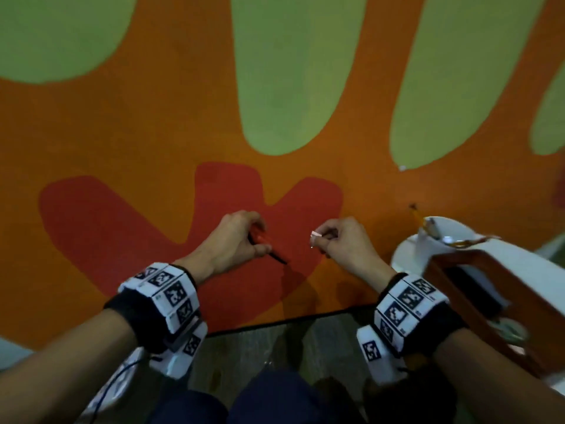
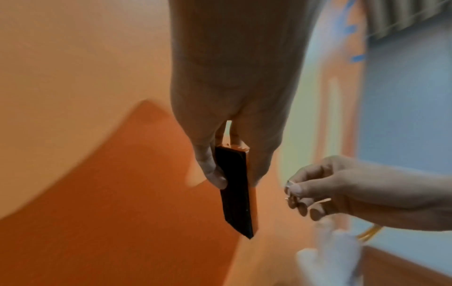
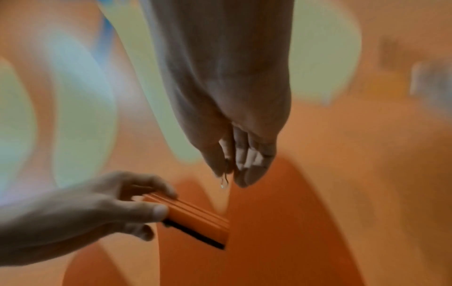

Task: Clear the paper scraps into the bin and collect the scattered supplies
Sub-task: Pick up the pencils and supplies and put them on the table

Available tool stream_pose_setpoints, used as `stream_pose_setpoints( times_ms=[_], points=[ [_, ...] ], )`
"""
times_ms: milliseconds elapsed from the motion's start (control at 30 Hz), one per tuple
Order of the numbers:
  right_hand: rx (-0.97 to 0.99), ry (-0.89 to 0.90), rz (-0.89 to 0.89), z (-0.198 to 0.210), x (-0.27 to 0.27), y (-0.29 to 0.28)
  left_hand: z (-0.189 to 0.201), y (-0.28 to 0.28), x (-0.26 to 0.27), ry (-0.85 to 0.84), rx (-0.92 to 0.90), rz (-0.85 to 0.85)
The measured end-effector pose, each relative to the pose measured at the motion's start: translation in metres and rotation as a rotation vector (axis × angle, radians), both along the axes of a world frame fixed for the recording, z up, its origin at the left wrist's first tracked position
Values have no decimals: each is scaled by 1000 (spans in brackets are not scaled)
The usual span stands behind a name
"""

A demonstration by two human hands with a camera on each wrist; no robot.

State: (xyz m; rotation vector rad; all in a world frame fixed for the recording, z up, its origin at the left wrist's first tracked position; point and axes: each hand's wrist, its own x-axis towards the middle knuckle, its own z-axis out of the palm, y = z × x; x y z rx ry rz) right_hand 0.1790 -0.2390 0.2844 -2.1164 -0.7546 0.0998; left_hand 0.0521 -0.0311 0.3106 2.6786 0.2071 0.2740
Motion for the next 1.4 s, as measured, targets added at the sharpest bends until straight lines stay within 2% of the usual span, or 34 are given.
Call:
stream_pose_setpoints(
  times_ms=[167, 300, 433, 600, 800, 867, 967, 1067, 1167, 1300, 1400],
  points=[
    [-46, -117, -76, 78, -14, -97, 70, -73, 19, -61, -7, -159],
    [-166, -180, -163, 109, -15, -176, 92, -138, 34, -100, -217, -274],
    [-354, -161, -219, 108, -8, -233, 76, -204, 56, 12, -339, -435],
    [-522, -162, -251, 88, 4, -264, 45, -253, 91, 87, -304, -570],
    [-729, -124, -178, 64, 13, -273, 18, -271, 124, 147, -168, -630],
    [-700, -129, -186, 66, 16, -269, 20, -261, 127, 135, -132, -625],
    [-528, -169, -158, 71, 18, -244, 28, -229, 126, 133, -142, -598],
    [-396, -199, -53, 68, 17, -193, 32, -180, 119, 173, -133, -502],
    [-315, -126, 85, 52, 16, -125, 24, -121, 107, 205, -108, -403],
    [-293, 38, 255, 6, 16, -39, -10, -44, 83, 270, -51, -281],
    [-326, 196, 324, -58, 20, 13, -57, 3, 61, 368, -76, -198]
  ],
)
